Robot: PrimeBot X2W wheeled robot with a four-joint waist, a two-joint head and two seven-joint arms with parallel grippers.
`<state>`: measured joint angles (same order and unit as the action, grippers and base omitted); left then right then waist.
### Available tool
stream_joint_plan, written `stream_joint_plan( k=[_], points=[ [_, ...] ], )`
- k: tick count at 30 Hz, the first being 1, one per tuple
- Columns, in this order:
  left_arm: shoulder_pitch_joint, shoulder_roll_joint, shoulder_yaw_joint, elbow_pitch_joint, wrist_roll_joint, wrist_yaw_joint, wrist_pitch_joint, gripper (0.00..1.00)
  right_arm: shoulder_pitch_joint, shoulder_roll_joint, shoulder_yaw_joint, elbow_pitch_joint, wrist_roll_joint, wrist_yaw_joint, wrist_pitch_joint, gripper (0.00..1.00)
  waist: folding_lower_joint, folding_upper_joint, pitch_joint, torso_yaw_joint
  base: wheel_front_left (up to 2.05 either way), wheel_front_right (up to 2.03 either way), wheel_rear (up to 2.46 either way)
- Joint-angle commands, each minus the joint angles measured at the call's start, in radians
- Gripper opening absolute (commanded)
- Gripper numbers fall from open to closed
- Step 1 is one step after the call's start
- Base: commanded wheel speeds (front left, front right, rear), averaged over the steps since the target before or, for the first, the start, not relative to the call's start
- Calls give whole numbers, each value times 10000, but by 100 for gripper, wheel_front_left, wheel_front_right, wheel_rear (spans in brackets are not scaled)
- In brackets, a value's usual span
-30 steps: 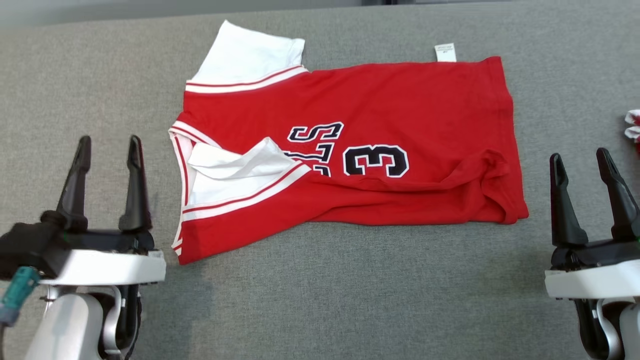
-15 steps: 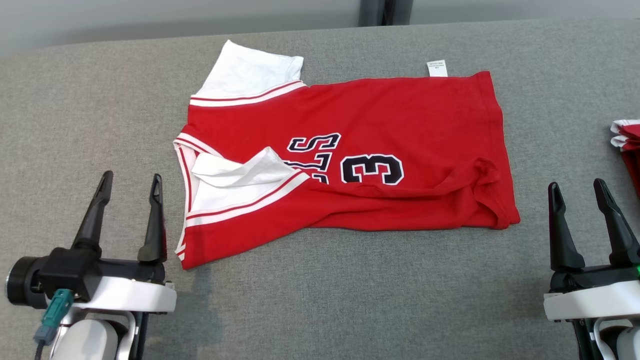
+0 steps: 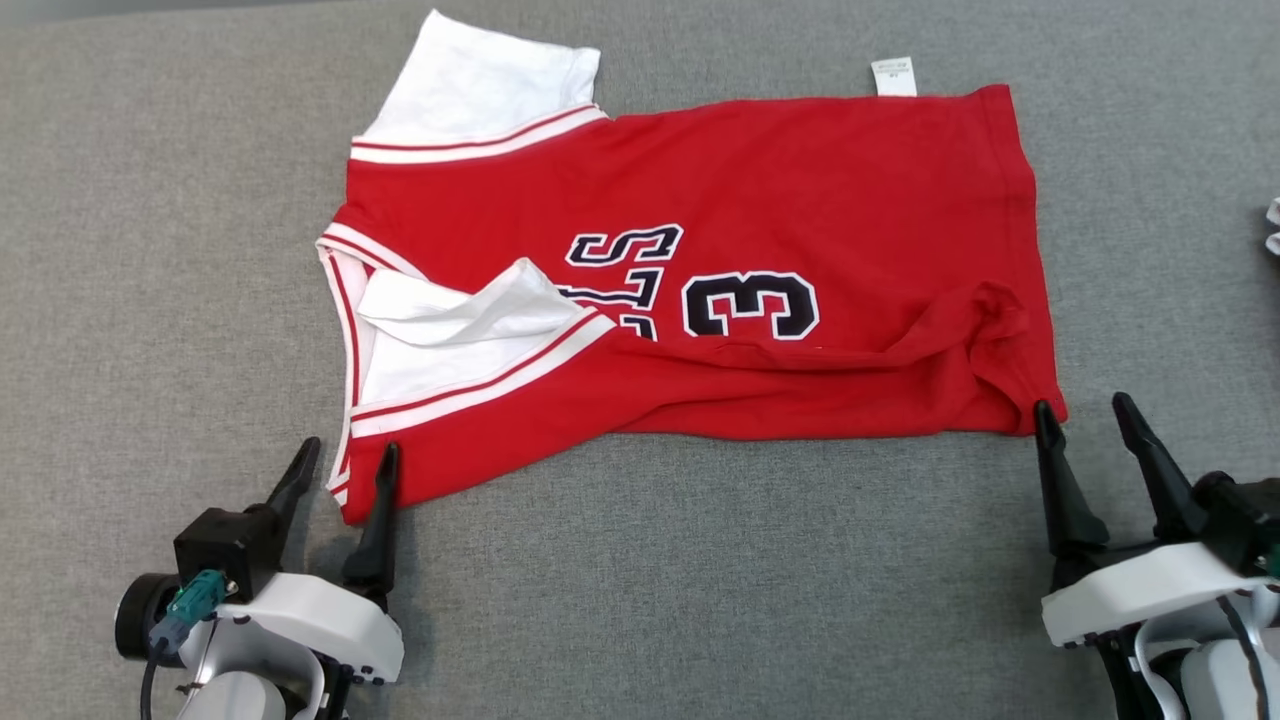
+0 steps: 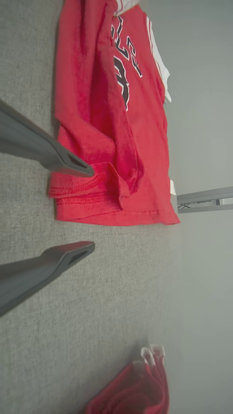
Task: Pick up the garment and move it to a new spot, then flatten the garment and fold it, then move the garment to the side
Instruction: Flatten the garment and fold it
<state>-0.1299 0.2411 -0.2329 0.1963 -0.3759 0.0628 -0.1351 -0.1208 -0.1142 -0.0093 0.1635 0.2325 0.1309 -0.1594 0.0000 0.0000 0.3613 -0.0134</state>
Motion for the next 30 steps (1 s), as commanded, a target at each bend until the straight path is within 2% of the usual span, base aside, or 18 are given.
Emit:
stream_joint_plan(
  k=[1, 9, 10, 12, 15, 21, 26, 30],
  points=[
    [12, -17, 50, 153, -155, -19, 33, 100, -235, -80, 87, 315, 100, -3, -62, 100, 0, 0, 205, 23, 0, 0, 0],
    [-389, -268, -99, 1020, -598, -146, 877, 100, -1065, -207, 604, 1566, 428, -3, -179, 100, 0, 0, 657, 149, 0, 0, 0],
    [-427, -281, -130, 1142, -699, -179, 1134, 100, -1133, -214, 687, 1716, 507, -3, -129, 94, 0, 0, 682, 148, 0, 0, 0],
    [-464, -319, -123, 1316, -938, -241, 1488, 0, -1271, -259, 845, 1923, 618, -3, -40, 0, 0, 0, 717, 141, 0, 0, 0],
    [-524, -258, -123, 1254, -1076, -343, 1777, 0, -1370, -354, 1076, 2089, 845, -4, 80, 0, 0, 0, 725, 139, 0, 0, 0],
    [-492, 247, 154, 495, -1218, -222, 2192, 0, -1133, -799, 1104, 1595, 1172, -14, 234, 0, 0, 0, 603, 179, 0, 0, 0],
    [28, 854, 418, -1035, -1276, 12, 2853, 0, -412, -1266, 770, 366, 1469, -14, 938, 0, 0, 0, 444, 171, 0, 0, 0],
    [904, 1139, 501, -2394, -1403, 387, 3593, 0, 639, -1325, 248, -708, 1654, -17, 1757, 0, 0, 0, 361, 170, 0, 0, 0]
  ],
)
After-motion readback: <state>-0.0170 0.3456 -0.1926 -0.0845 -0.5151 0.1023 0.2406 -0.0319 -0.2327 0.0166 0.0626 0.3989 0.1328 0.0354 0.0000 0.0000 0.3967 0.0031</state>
